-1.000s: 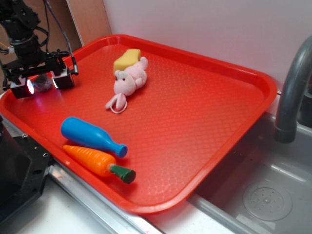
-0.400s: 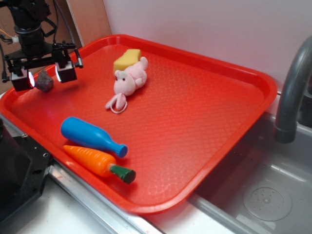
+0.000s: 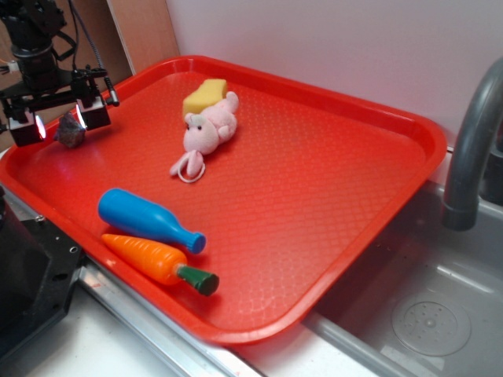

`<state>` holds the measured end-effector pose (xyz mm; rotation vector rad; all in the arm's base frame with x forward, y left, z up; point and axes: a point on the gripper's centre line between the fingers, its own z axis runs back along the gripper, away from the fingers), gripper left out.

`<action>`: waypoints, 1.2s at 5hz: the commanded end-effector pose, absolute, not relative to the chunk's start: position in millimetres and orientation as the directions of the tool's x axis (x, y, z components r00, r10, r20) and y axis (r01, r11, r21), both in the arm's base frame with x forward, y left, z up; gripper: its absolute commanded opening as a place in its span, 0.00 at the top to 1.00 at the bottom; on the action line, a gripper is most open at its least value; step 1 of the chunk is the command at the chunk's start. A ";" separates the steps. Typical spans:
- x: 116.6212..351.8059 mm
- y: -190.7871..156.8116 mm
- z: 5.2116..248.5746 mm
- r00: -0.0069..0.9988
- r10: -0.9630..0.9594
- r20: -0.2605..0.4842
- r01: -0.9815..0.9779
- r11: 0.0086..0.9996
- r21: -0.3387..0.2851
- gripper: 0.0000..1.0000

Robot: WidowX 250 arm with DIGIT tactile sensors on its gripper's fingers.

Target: Grab the rock.

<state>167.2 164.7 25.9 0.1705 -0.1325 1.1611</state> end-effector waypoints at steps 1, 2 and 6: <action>171.2 172.3 14.7 0.464 0.868 0.178 -0.886 0.455 0.087 1.00; 180.4 142.6 43.0 0.581 0.796 0.172 -0.810 0.585 0.030 1.00; 189.6 21.7 178.2 0.948 0.160 0.275 -0.100 0.971 -0.219 1.00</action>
